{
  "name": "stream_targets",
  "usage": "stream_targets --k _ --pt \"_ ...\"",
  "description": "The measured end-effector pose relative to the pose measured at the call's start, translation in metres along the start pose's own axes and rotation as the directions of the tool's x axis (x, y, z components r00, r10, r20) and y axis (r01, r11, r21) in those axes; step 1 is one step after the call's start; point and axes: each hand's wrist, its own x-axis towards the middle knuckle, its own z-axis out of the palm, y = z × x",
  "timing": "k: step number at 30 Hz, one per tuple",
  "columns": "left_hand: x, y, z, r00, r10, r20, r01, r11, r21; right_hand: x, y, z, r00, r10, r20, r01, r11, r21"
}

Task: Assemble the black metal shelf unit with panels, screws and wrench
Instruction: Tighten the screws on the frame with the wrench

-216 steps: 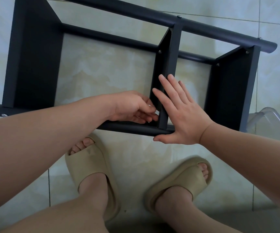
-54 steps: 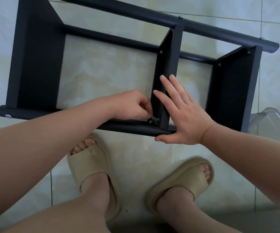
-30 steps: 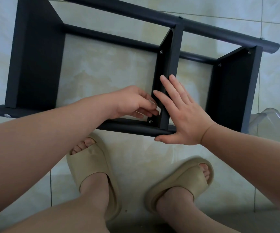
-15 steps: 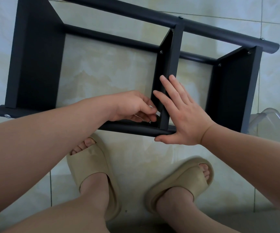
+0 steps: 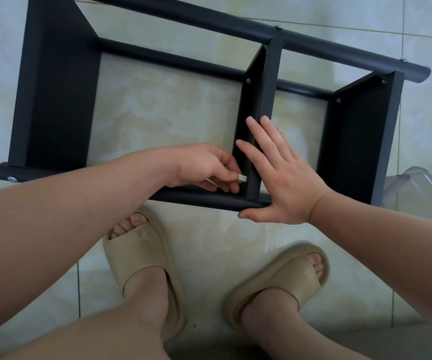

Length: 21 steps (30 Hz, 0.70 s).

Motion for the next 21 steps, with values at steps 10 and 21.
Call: stream_targets --k 10,21 --pt "-0.0007 -0.0007 -0.0013 1.0 0.009 0.021 -0.012 0.993 0.115 -0.0003 -0.0004 -0.001 1.0 0.0 -0.002 0.0 1.0 -0.01" --pt "-0.0033 -0.0082 -0.001 0.996 0.078 0.04 -0.083 0.985 0.154 -0.0005 -0.0007 -0.0003 1.0 -0.002 -0.003 0.002 0.998 -0.067"
